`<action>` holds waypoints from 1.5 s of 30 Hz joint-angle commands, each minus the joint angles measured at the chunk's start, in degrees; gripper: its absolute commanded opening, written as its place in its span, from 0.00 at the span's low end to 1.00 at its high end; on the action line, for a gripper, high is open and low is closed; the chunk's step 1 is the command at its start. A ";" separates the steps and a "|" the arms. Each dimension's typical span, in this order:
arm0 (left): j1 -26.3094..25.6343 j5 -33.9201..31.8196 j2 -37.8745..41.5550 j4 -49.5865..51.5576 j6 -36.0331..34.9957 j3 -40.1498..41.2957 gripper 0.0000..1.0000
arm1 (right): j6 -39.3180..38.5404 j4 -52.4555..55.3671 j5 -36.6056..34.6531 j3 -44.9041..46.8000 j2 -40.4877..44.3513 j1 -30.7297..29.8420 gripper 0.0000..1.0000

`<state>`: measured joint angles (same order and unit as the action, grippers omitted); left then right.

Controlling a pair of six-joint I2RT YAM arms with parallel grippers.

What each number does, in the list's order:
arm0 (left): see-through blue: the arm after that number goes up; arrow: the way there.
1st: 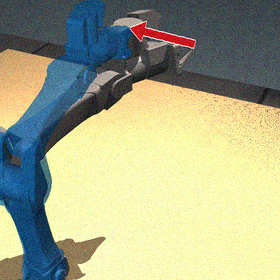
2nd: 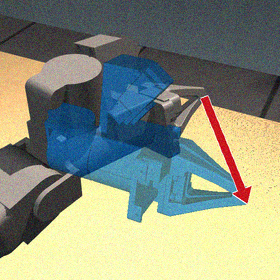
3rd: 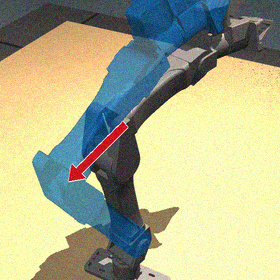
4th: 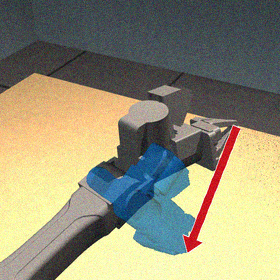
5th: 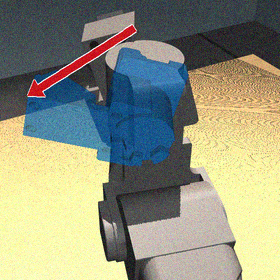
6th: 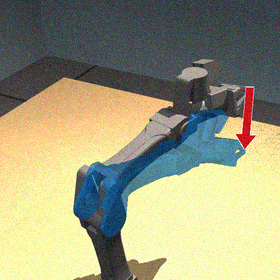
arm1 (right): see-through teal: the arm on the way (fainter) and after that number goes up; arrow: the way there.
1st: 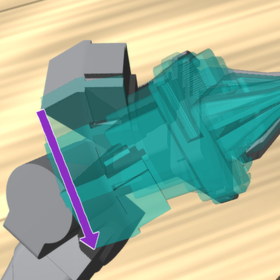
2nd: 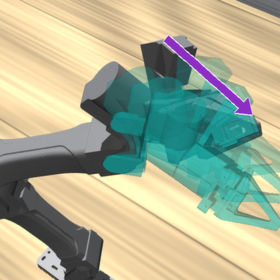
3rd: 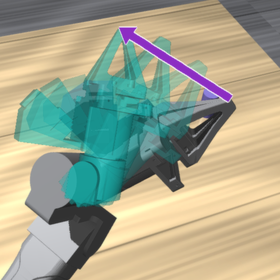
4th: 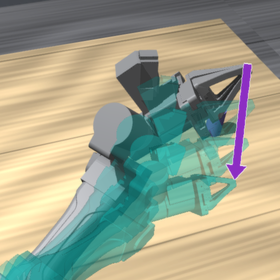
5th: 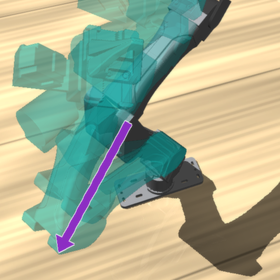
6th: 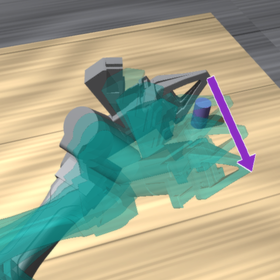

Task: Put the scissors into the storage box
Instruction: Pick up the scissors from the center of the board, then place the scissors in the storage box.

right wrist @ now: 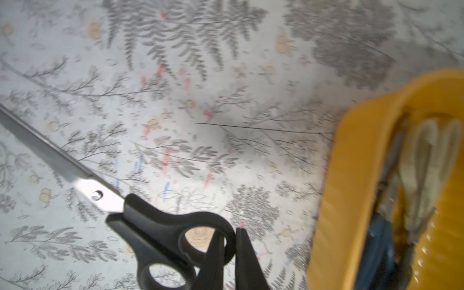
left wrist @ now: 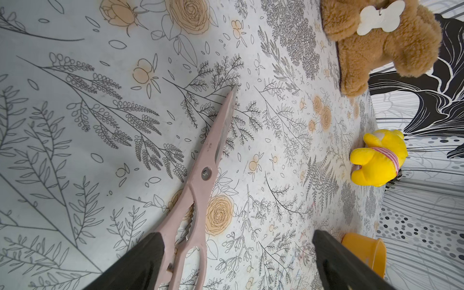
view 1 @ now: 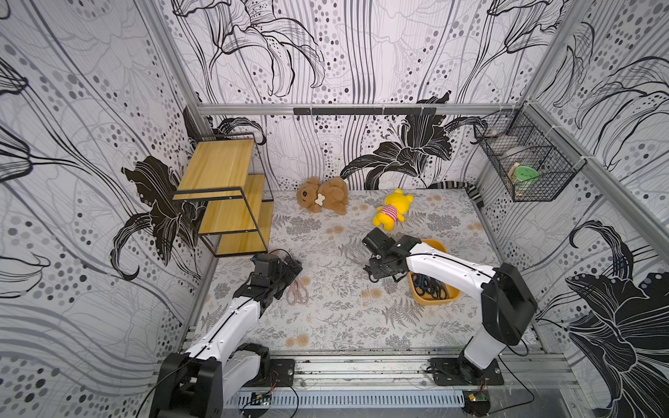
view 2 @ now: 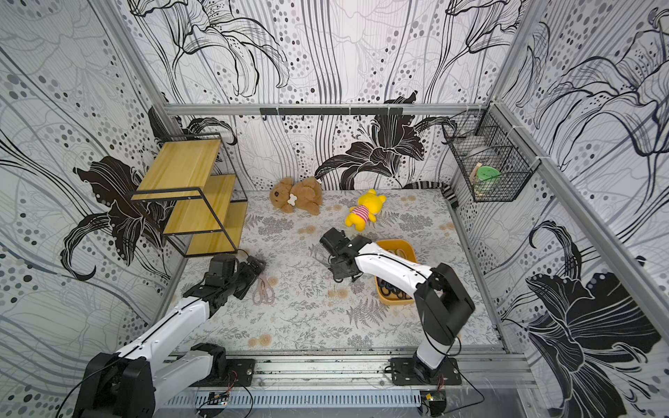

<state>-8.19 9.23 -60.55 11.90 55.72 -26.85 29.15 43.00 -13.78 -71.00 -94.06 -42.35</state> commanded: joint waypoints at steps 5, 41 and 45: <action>0.28 0.88 -1.33 -3.22 0.08 0.48 0.97 | 5.26 4.53 -5.82 7.48 12.91 12.32 0.00; 0.56 -5.77 -5.57 0.65 -9.12 -0.20 0.97 | 0.57 4.16 -4.82 13.87 21.32 23.07 0.52; 0.57 -4.23 -7.63 -1.51 -9.36 0.14 0.97 | 1.20 0.74 -1.84 11.65 24.44 20.35 0.52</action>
<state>-7.90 4.03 -67.22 13.58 47.68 -27.51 31.22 44.97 -18.37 -57.67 -71.81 -20.21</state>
